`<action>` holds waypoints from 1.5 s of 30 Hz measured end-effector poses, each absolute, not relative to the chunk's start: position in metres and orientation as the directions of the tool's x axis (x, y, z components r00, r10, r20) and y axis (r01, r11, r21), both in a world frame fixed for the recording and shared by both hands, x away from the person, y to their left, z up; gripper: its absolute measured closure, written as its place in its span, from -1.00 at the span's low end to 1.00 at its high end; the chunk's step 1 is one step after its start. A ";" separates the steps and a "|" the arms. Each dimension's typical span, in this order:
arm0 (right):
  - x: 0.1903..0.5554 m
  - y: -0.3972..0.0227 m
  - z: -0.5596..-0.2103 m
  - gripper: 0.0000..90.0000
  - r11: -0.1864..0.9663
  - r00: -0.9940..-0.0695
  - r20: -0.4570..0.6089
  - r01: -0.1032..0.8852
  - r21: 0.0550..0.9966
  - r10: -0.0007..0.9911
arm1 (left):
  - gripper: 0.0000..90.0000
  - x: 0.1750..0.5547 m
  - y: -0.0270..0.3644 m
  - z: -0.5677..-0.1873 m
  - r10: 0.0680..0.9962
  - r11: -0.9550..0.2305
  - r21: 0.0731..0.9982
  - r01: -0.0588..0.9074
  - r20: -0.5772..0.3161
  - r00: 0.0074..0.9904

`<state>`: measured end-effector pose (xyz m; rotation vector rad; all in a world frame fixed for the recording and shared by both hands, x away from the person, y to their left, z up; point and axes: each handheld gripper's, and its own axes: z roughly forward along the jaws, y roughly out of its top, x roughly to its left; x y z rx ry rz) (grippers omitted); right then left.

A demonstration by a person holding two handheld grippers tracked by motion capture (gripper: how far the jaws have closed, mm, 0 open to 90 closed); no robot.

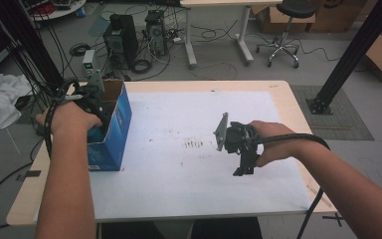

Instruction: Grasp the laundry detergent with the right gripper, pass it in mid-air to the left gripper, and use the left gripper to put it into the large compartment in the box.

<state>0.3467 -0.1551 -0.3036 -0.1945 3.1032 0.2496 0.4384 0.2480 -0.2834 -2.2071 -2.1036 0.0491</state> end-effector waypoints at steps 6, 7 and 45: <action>0.347 -0.156 -0.304 -1.00 0.980 -0.992 -0.030 -0.124 0.154 -0.121 | -0.13 0.439 0.249 -0.290 0.998 -0.043 -0.091 0.995 0.037 0.046; 0.347 -0.156 -0.303 -1.00 0.980 -0.992 -0.031 -0.123 0.155 -0.120 | -0.13 0.439 0.249 -0.290 0.998 -0.042 -0.085 0.996 0.034 0.045; 0.346 -0.167 -0.304 -0.97 0.983 -0.994 -0.029 -0.110 0.147 -0.107 | -0.30 0.434 0.244 -0.280 0.996 -0.047 -0.021 0.999 0.073 0.048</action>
